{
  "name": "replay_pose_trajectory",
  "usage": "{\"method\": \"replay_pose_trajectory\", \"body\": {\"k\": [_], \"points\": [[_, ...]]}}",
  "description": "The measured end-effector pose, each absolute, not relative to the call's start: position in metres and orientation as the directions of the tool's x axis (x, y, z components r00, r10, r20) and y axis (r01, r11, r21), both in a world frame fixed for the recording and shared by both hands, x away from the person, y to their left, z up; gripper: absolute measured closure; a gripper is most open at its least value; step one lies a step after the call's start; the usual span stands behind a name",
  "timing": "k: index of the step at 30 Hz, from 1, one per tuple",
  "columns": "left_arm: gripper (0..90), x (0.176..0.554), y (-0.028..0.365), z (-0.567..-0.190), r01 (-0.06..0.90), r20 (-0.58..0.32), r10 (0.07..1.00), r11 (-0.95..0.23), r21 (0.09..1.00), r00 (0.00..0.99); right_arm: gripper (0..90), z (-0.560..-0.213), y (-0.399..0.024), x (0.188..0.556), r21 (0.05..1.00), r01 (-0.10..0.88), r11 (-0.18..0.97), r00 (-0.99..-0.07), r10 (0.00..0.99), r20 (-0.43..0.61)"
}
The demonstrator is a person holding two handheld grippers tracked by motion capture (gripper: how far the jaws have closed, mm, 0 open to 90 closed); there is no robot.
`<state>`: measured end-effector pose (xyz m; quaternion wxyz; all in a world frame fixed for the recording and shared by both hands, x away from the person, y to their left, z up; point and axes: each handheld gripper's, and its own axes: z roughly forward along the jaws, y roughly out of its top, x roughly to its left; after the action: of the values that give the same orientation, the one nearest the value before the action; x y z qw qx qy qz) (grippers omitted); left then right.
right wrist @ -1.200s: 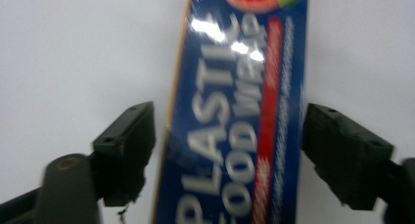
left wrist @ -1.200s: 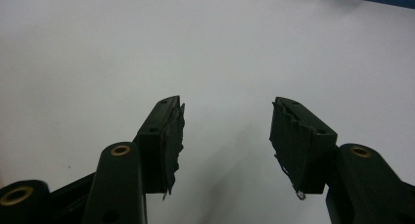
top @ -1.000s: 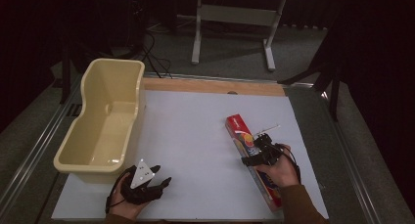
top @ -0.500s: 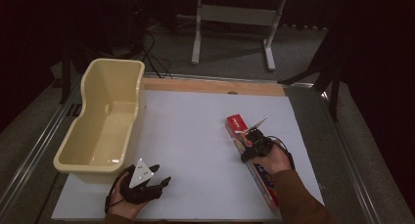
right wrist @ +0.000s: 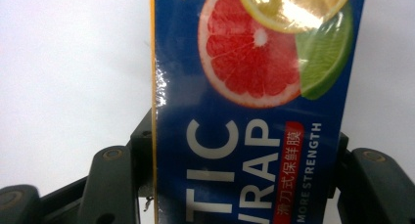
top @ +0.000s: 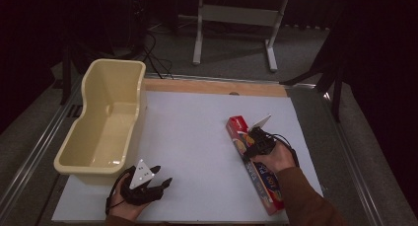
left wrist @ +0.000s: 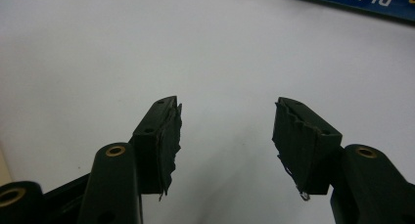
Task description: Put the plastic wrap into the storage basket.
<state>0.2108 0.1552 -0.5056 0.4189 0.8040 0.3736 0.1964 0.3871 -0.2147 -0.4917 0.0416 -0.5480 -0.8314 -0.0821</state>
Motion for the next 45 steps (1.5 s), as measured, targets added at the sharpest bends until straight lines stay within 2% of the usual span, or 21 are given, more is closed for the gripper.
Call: {"method": "replay_pose_trajectory", "body": {"k": [10, 18, 30, 36, 45], "points": [[43.8, 0.210, 0.152, -0.505, 0.428, 0.008, 0.758, -0.377, 0.822, 0.653, 39.7, -0.467, -0.209, 0.381, 0.188, 0.924, 0.333, -0.377, 0.874, 0.306], [43.0, 0.211, 0.152, -0.505, 0.429, 0.012, 0.764, -0.376, 0.821, 0.646, 39.7, -0.440, -0.179, 0.376, 0.271, 0.907, 0.322, -0.414, 0.793, 0.447], [40.0, 0.210, 0.148, -0.506, 0.428, 0.018, 0.759, -0.387, 0.816, 0.651, 39.7, -0.424, -0.139, 0.391, 0.298, 0.908, 0.293, -0.413, 0.738, 0.533], [36.6, 0.210, 0.148, -0.505, 0.444, 0.016, 0.782, -0.370, 0.816, 0.623, 39.7, -0.405, -0.113, 0.397, 0.385, 0.898, 0.215, -0.419, 0.684, 0.597], [34.1, 0.210, 0.151, -0.504, 0.450, 0.009, 0.801, -0.346, 0.824, 0.599, 39.7, -0.390, -0.077, 0.407, 0.418, 0.891, 0.176, -0.424, 0.653, 0.627]]}}
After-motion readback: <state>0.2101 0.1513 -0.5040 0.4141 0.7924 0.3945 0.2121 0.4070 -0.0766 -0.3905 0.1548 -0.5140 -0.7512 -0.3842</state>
